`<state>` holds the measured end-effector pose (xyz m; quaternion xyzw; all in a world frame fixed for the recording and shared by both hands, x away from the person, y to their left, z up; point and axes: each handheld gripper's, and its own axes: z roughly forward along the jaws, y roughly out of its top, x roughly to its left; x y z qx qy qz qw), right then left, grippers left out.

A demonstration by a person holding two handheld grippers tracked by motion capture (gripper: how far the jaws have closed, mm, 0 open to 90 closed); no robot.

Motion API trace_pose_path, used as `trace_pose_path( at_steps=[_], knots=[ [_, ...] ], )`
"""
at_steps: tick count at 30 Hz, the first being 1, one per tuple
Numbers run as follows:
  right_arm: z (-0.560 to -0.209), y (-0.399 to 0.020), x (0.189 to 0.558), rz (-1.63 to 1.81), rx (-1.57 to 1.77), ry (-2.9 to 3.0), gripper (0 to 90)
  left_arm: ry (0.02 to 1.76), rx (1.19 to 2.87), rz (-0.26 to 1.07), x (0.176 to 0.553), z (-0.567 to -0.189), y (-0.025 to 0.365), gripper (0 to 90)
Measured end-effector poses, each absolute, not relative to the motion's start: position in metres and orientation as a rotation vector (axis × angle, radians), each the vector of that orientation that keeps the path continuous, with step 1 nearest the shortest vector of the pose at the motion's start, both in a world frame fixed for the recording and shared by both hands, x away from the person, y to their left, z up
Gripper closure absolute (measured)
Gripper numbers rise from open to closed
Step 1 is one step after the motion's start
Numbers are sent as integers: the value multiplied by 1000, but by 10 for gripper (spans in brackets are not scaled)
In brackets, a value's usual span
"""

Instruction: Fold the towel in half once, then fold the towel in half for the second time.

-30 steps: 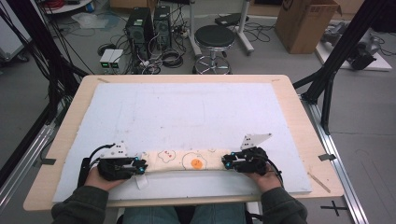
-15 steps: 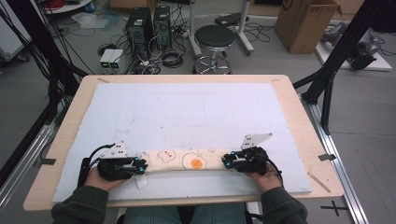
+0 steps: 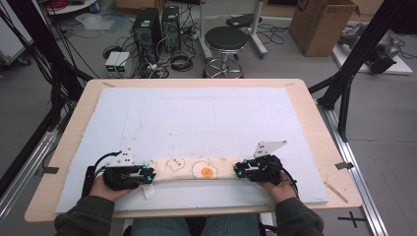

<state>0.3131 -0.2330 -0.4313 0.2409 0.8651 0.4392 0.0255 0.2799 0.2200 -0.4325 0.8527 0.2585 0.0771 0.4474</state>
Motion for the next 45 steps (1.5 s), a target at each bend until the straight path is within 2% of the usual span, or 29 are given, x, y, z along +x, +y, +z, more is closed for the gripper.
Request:
trace_pose_path(
  at_steps=[12, 23, 35, 45],
  knots=[
    [-428, -231, 314, 1368, 747, 2666, 684, 636, 2090, 193, 280, -429, 219, 712],
    [-424, -230, 320, 1353, 767, 2647, 604, 647, 2059, 200, 282, -422, 222, 679],
    [-414, -236, 342, 1346, 859, 2633, 507, 748, 2034, 234, 302, -412, 224, 557],
    [-419, -241, 356, 1290, 959, 2630, 450, 841, 2051, 196, 322, -423, 221, 533]
  ],
)
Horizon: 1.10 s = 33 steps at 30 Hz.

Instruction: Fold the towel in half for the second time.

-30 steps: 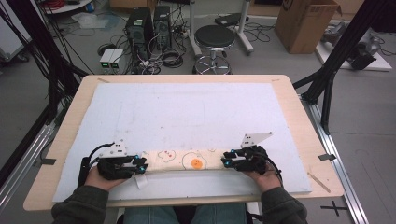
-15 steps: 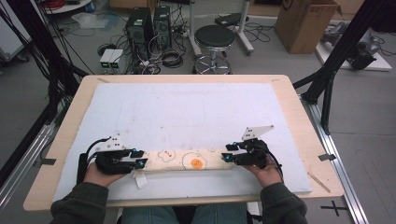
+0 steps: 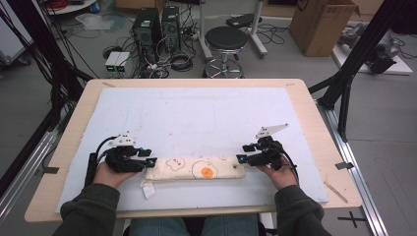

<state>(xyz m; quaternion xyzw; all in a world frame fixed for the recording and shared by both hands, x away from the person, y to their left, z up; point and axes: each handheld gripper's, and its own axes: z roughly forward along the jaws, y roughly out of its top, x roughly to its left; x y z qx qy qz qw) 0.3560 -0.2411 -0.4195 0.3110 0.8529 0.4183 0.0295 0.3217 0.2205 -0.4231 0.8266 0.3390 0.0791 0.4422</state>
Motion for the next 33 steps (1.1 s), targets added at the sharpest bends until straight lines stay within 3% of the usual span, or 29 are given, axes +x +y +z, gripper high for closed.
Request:
trace_pose_path(
  at_steps=[13, 20, 33],
  knots=[
    [-435, -237, 356, 1203, 989, 2707, 472, 848, 2133, 155, 327, -433, 214, 529],
    [-436, -232, 356, 1188, 969, 2734, 555, 855, 2146, 143, 326, -438, 212, 546],
    [-435, -225, 357, 1178, 916, 2804, 781, 810, 2154, 118, 321, -438, 210, 769]
  ],
)
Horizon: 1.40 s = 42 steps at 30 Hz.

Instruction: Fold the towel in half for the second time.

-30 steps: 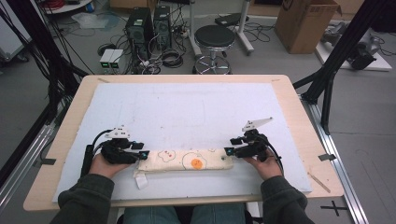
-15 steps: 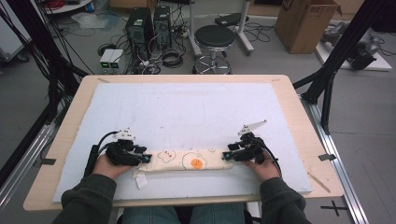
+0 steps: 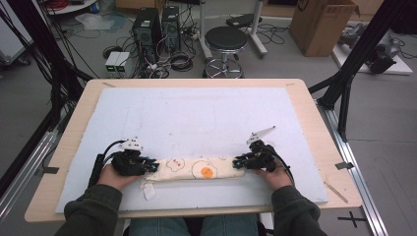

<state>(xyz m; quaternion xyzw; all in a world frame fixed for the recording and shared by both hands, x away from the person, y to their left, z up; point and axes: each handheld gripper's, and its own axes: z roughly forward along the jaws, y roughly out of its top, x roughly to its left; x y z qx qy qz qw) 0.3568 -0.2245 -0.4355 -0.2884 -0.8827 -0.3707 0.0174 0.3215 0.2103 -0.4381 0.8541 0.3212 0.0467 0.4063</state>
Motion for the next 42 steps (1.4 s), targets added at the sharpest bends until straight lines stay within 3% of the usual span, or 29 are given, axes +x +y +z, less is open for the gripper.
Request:
trace_pose_path(
  at_steps=[7, 21, 42],
  knots=[
    [-434, -226, 357, -1171, -889, -2732, 811, 803, 2144, 152, 320, -435, 212, 813],
    [-414, -224, 365, -1197, -884, -2775, 815, 843, 2076, 207, 327, -425, 217, 821],
    [-399, -223, 424, -1229, -1025, -2801, 815, 967, 1986, 286, 387, -422, 213, 820]
  ],
)
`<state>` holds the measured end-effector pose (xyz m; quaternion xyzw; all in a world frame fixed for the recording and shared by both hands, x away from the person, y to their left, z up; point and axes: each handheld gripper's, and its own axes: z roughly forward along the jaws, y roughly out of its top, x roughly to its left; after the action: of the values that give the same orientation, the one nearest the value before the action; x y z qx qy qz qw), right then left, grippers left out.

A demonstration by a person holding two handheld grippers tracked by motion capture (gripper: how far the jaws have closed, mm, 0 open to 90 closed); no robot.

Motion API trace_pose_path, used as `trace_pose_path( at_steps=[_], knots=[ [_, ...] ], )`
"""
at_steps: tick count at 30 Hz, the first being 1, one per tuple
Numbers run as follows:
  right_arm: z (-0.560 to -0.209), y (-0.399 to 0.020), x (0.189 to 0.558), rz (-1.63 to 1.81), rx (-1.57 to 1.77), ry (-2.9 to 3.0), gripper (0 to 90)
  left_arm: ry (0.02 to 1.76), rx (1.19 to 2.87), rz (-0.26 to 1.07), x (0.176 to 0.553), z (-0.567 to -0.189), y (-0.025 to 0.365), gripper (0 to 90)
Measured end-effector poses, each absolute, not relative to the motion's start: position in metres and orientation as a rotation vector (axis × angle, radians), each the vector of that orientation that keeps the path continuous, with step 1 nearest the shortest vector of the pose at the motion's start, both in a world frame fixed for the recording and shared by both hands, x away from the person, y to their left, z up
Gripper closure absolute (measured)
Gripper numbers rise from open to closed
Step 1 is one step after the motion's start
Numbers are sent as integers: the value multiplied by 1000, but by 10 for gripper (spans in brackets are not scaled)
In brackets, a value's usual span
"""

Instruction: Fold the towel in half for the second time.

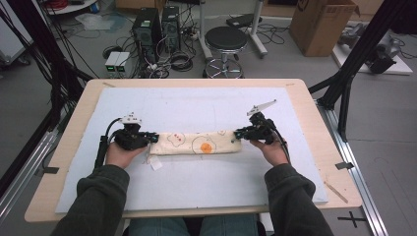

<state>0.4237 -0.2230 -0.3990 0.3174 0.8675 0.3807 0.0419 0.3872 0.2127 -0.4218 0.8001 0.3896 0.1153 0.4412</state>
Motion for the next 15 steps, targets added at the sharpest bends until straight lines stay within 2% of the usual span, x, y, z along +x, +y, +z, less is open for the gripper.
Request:
trace_pose_path(
  at_steps=[15],
  knots=[
    [-406, -226, 456, 1128, 1072, 2585, 814, 1022, 1987, 329, 414, -427, 202, 813]
  ],
)
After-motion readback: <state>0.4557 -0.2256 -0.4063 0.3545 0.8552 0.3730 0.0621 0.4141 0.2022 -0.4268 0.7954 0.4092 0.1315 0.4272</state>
